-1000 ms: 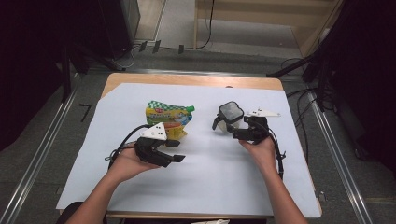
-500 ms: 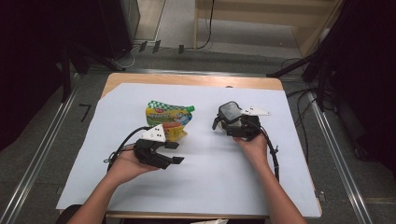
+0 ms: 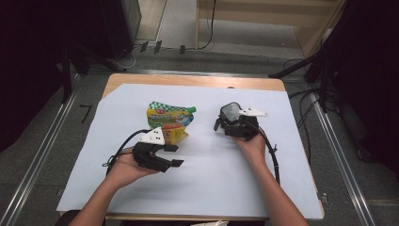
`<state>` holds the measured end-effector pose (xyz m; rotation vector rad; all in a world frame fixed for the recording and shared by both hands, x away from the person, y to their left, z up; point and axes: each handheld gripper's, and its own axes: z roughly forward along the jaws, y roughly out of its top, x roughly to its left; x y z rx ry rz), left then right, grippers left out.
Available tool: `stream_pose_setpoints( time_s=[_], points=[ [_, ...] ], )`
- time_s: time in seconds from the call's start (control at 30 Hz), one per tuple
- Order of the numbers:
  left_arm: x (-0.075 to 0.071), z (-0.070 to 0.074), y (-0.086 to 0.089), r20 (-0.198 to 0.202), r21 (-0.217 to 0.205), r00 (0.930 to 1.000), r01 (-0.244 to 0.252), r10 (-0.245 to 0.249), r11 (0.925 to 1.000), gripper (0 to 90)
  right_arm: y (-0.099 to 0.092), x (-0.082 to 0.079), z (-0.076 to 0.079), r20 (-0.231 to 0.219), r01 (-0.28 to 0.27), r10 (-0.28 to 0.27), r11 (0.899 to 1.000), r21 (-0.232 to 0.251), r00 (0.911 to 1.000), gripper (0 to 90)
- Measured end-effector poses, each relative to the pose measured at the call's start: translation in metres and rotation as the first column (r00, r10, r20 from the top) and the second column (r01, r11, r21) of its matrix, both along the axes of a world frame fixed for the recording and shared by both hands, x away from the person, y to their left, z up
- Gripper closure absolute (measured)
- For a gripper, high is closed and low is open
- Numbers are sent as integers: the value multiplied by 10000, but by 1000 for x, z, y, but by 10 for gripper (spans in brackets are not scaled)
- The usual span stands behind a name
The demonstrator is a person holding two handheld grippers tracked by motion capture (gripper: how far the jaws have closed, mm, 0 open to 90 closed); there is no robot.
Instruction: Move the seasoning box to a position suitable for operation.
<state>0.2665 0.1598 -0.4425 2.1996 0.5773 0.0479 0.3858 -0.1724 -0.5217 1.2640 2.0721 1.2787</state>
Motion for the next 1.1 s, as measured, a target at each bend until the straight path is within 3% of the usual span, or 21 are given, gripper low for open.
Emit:
stream_pose_setpoints(
  time_s=[0.53,0.87,1.1],
  points=[
    [-1,1,4,-27,-77,9999,-104,104,9999,422,6,-2,2,412,172,-150,9984,-544,9990,156],
    [0,1,5,-7,-98,9999,-125,125,9999,422,5,-3,3,304,128,-116,9991,-398,9995,156],
    [2,1,3,-117,-119,9999,-32,31,9999,420,7,-12,15,532,-138,147,9998,-168,9985,156]
  ],
)
